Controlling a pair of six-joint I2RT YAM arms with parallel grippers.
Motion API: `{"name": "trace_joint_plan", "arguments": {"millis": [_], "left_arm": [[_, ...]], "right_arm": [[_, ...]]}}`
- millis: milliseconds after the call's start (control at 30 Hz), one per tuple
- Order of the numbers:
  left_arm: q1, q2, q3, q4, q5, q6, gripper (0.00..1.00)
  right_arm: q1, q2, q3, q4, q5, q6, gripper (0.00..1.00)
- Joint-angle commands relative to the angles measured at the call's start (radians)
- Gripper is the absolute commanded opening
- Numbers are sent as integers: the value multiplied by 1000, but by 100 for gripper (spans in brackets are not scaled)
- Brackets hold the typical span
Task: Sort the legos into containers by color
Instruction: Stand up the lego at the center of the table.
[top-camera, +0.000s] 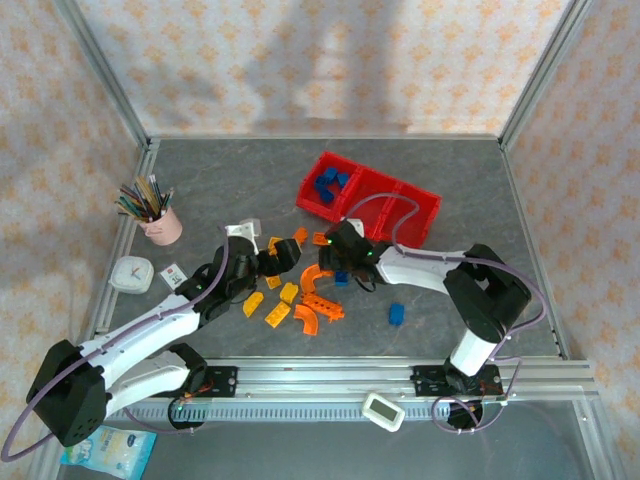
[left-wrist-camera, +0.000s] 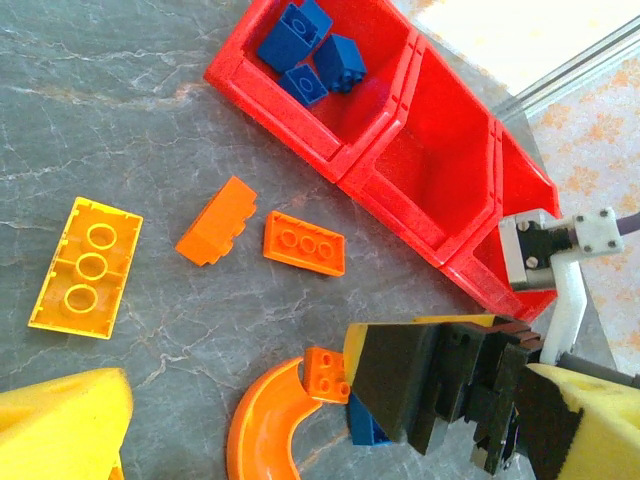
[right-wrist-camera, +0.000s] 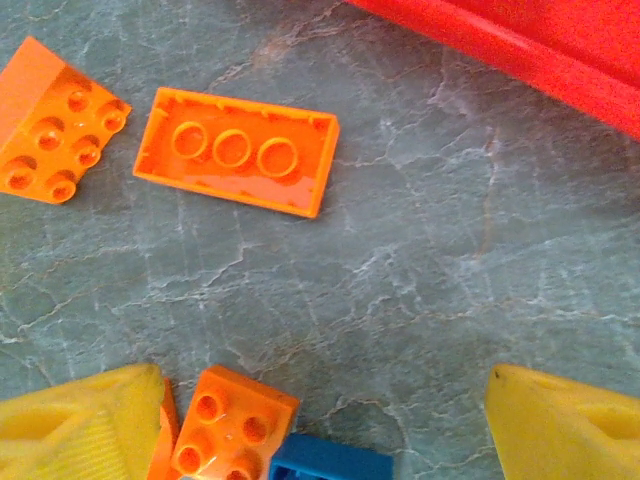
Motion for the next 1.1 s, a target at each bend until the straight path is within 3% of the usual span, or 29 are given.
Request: {"name": "trace_joint_plan", "arguments": {"millis": [0, 300, 900, 1067], "left_arm": [[-8, -28, -14, 20, -26, -18, 99], [-6, -56, -23, 1, -43, -12, 99], [-8, -35, -23, 15, -27, -9, 99], [-7, -37, -23, 12, -31, -7, 99]], "right_arm": [[11, 27, -19, 26, 24, 39, 83], [13, 2, -71, 8, 60, 87, 75], [14, -150, -189, -59, 100, 126, 76], [14, -159, -195, -90, 97, 106, 73]]}}
